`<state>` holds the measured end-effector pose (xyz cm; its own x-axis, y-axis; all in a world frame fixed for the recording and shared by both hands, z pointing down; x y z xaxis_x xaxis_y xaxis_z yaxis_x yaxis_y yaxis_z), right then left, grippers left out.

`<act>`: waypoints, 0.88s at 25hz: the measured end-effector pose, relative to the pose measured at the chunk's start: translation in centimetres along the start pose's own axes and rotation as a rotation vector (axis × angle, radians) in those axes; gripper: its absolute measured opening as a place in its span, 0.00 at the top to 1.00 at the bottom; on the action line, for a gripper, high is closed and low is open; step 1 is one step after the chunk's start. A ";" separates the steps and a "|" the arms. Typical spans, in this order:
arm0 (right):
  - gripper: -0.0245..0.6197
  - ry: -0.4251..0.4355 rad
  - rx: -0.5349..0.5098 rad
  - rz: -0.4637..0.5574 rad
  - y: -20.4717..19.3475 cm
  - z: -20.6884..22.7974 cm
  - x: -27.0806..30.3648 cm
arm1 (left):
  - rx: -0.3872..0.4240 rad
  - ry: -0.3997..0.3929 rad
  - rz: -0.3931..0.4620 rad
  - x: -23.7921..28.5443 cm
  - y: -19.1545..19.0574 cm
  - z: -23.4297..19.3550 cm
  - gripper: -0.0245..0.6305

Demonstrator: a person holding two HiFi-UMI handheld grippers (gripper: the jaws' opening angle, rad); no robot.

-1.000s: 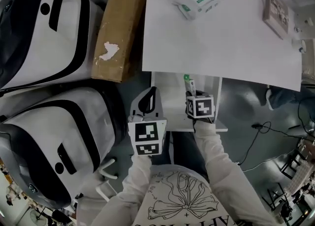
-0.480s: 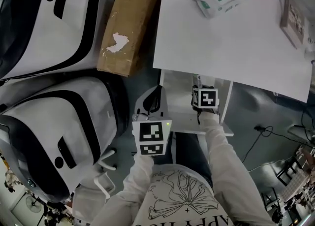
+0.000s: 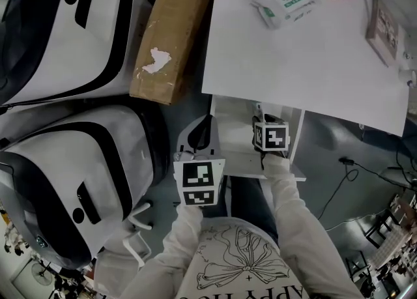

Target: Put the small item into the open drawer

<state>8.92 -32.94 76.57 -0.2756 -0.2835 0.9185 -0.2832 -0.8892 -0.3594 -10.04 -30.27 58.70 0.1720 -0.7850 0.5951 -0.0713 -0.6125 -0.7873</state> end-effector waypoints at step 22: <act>0.90 -0.038 0.030 0.788 13.1 -1.5 -30.6 | 0.083 -0.029 0.366 -8.6 15.5 5.6 0.95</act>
<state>12.25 -35.33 43.48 -0.3528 -0.8456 0.4006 0.0070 -0.4305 -0.9025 -7.14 -32.51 40.53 0.1775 -0.9468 0.2685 -0.0531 -0.2817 -0.9580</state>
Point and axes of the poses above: the fingertips, and each gripper's own axes: x forward along the fingers, z to its right, y out of its top, the point moved 5 cm from there along -x, backward along the fingers, and after that the axes turned 7 degrees about z, right-handed, at the moved point
